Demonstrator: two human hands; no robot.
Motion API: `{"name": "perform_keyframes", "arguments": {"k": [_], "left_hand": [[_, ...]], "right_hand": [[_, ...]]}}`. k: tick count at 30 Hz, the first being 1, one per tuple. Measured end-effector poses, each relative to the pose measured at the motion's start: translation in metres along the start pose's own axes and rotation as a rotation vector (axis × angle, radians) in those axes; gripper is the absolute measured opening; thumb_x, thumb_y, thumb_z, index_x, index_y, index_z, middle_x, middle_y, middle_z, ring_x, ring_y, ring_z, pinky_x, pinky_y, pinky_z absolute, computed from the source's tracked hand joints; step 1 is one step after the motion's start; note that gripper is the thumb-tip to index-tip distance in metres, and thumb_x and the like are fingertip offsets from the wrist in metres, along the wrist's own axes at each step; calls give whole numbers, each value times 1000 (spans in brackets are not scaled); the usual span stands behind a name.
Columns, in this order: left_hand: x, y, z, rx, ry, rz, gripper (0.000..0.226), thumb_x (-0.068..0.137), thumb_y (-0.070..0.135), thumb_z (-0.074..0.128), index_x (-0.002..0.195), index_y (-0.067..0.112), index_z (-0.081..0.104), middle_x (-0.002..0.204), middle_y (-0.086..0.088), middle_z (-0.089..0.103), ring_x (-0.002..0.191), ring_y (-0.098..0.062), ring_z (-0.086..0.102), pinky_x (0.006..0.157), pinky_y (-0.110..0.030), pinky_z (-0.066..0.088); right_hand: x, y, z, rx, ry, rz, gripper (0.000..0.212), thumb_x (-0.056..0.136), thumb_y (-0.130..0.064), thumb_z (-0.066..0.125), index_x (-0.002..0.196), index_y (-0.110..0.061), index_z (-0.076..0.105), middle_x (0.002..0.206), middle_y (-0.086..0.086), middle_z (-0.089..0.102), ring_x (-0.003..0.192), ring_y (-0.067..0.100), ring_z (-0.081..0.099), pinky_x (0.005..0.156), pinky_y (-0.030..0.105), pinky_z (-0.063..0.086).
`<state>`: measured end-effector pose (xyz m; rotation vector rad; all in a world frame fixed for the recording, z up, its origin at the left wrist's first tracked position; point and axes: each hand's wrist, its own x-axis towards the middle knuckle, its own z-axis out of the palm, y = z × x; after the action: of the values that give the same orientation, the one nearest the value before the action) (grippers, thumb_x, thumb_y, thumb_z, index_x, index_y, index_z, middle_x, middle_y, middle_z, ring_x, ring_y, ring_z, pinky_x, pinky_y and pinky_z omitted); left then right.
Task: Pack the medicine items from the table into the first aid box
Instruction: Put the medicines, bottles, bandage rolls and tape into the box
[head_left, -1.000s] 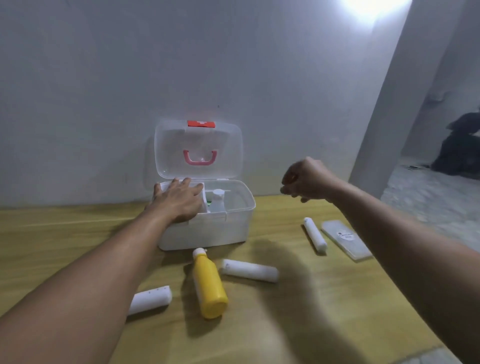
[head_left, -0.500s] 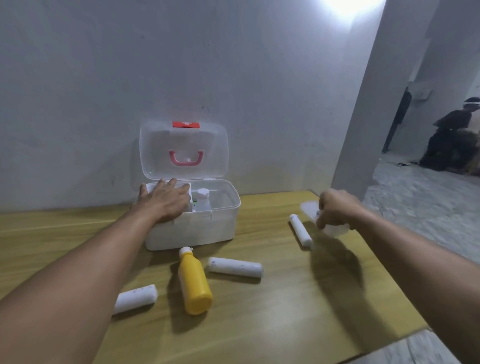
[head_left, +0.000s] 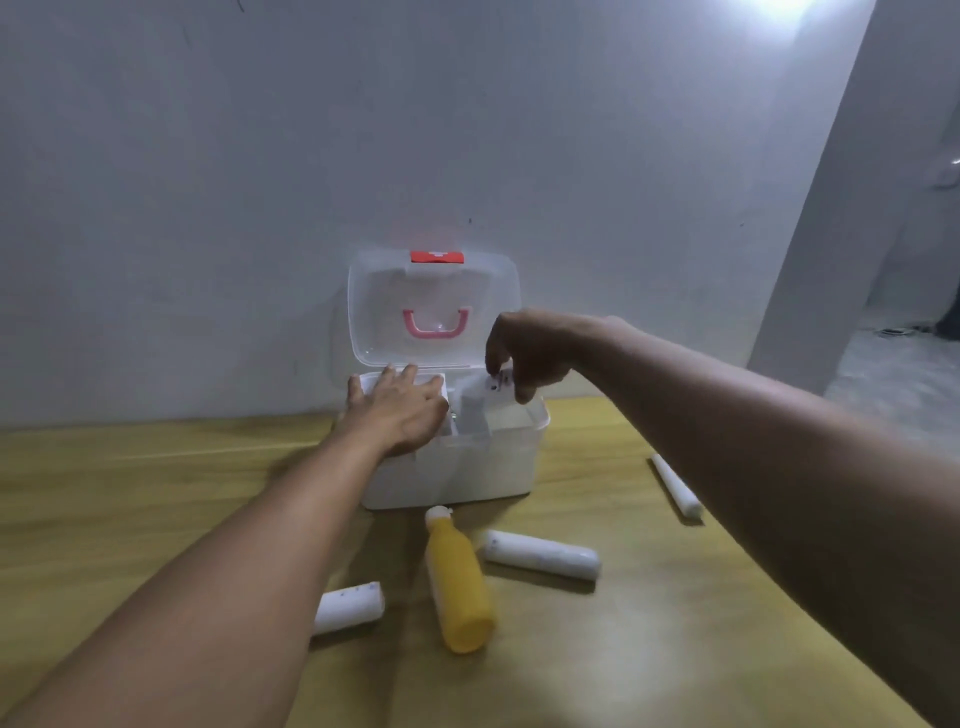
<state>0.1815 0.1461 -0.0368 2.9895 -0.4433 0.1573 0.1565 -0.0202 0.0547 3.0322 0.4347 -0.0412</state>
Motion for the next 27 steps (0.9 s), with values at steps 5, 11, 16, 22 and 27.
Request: {"name": "perform_keyframes", "arguments": {"k": [5,11,16,22,27], "left_hand": [[3,-2,4,-54,14,-8,55,94,42,16,148,34,21,162,-5,7,149,-26,1,114,-59,-5],[5,-2,7,-70,35,-15,57,93,42,16,148,33,23,162,-5,9,149,-27,3,113,-59,-6],[5,-2,7,-55,23,-13,57,93,42,15,149,32,20,162,-5,7,149,-27,2,113,-60,-5],[6,-2,6,-43,13,-15,57,93,42,15,149,33,18,162,-5,5,149,-26,1,113,-60,-5],[6,-3,8,-49,17,-12,57,93,41,15,149,34,17,162,-4,5,149,-26,0,113,-59,-5]], "right_hand": [[19,-5,17,-60,-17,-47,48,72,-18,79,117,-8,65,116,8,67,104,25,61,94,35,49],[27,-3,26,11,23,-70,49,69,-23,82,115,-11,67,112,6,69,100,24,63,91,33,51],[30,5,48,288,127,25,38,62,-17,86,95,-6,72,79,-1,62,69,16,59,54,19,40],[31,2,60,429,157,146,19,69,-6,79,62,-13,63,57,-1,65,50,10,65,41,11,43],[28,-8,55,455,102,97,31,72,2,76,103,0,69,93,10,73,67,12,63,63,22,54]]}}
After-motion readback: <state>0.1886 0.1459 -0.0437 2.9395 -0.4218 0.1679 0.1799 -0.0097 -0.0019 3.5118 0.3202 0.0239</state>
